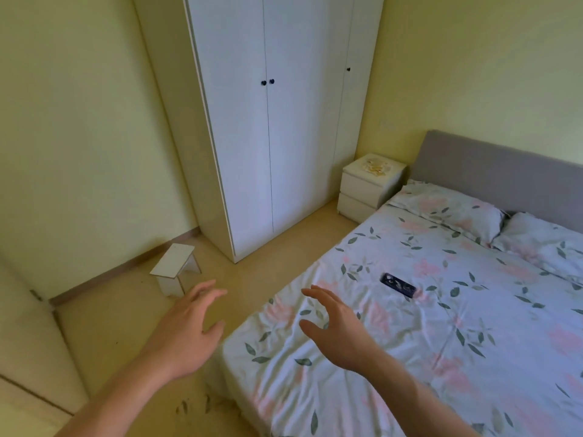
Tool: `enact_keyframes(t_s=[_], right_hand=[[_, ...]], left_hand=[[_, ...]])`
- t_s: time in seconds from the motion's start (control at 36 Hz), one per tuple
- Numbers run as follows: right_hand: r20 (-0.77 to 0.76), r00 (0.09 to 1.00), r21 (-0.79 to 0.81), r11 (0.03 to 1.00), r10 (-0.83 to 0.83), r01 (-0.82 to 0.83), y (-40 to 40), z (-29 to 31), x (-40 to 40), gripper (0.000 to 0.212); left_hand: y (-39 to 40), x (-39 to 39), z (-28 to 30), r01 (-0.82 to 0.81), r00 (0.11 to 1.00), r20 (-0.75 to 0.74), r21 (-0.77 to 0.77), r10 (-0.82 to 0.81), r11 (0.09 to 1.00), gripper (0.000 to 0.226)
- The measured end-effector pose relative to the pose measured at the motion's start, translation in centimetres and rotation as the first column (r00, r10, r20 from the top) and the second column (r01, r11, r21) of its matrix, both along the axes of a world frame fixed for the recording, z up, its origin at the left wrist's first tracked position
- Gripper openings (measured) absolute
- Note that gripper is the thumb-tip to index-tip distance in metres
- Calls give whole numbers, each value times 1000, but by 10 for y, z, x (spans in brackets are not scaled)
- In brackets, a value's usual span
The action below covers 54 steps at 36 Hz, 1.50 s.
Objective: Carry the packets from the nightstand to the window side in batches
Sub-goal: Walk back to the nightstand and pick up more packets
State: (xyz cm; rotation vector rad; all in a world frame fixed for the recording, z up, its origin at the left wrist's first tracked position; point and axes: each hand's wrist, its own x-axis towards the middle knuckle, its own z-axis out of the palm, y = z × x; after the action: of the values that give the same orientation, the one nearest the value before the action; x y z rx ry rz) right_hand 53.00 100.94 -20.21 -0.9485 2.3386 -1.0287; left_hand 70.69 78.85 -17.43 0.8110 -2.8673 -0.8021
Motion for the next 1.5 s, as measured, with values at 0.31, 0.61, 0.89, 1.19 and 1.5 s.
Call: enact_keyframes(t_s=[0.31, 0.61, 0.89, 1.19, 1.5], right_hand=[[-6, 977, 12, 977, -211, 211, -119, 0, -16, 55], [51, 966, 26, 968, -252, 251, -311, -22, -94, 55], [11, 977, -20, 977, -211, 211, -485, 5, -180, 58], [-47, 931, 15, 931, -363, 364, -593, 8, -287, 58], [-39, 794, -12, 794, -607, 607, -642, 12, -362, 56]], left_hand=[[-163, -78, 6, 204, 979, -5, -16, -204, 979, 53], [-353, -146, -13, 235, 968, 98, -51, -230, 971, 51], [-519, -229, 19, 218, 976, 37, -121, -215, 968, 49], [-638, -359, 2, 409, 912, -2, -30, -409, 912, 49], [-701, -535, 5, 647, 762, 27, -22, -647, 762, 48]])
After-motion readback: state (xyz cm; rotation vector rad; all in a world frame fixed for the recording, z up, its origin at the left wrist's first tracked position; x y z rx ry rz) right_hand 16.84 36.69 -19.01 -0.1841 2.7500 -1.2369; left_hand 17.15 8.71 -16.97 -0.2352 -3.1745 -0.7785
